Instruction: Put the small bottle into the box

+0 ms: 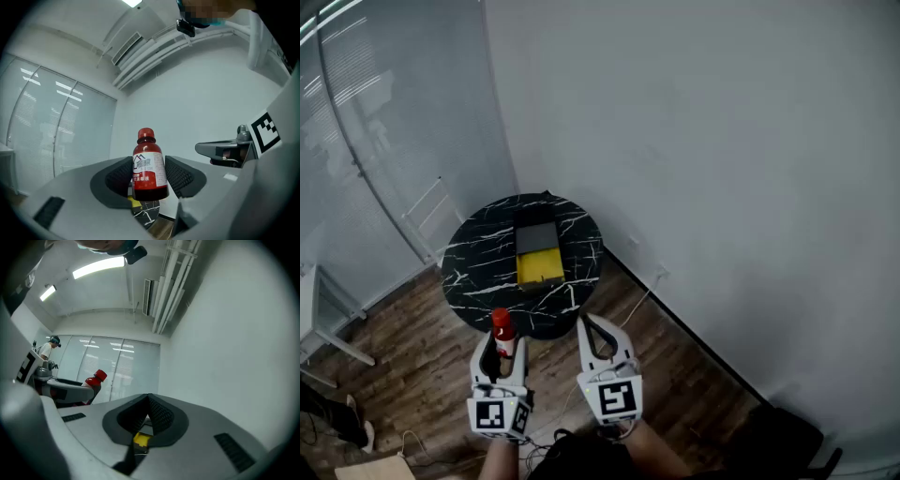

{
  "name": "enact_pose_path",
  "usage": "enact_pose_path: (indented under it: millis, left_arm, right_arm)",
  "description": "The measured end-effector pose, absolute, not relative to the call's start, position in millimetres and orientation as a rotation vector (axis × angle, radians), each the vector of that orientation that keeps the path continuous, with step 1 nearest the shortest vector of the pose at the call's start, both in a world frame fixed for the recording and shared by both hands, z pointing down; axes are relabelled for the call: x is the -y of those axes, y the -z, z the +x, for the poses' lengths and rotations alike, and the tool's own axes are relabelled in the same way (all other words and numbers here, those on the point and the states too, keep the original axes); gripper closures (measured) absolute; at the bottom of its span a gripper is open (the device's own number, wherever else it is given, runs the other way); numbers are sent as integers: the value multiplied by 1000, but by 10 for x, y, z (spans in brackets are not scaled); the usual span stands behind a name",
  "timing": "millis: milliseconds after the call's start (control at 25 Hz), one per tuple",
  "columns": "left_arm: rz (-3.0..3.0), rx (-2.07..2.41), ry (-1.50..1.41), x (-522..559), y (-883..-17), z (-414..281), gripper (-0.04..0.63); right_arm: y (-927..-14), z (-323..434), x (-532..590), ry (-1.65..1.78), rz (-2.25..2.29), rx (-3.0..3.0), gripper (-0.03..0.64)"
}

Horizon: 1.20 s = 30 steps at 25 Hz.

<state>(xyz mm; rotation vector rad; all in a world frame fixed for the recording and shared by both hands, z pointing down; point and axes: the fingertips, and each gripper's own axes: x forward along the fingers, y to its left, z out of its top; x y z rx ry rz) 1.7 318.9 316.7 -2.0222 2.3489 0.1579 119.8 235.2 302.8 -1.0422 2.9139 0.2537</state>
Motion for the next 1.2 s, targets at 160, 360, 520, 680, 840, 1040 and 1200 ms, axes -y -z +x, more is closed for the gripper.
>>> enact_pose_path:
  millis: [160, 360, 520, 680, 840, 1040, 1200]
  left_arm:
    - [-2027, -2364, -171, -3292, -3201, -131, 383]
    - [-2045, -2363, -159, -3345, -3258, -377, 383]
    - [-2076, -2350, -170, -3389, -3261, -576, 383]
    - [-2131, -2299, -91, -3396, -3339, -690, 383]
    - [-2180, -2252, -46, -3327, -3436, -720, 383]
    - [-2210, -2269, -56, -3149, -3537, -738, 383]
    - [-2240, -2255, -3, -2929, -3649, -742, 383]
  right_arm:
    - [-3029, 1056, -2422, -235, -1051, -2895, 623]
    - [-3035, 838, -2452, -273, -1083, -2897, 622]
    - [-3045, 638, -2528, -242, -1051, -2928, 621]
    - [-3157, 482, -2544, -190, -1021, -2981, 621]
    - [-3313, 412, -2519, -222, -1037, -3032, 621]
    - [-3439, 380, -2382, -177, -1064, -3040, 621]
    - [-3539, 304, -2150, -160, -1042, -3050, 621]
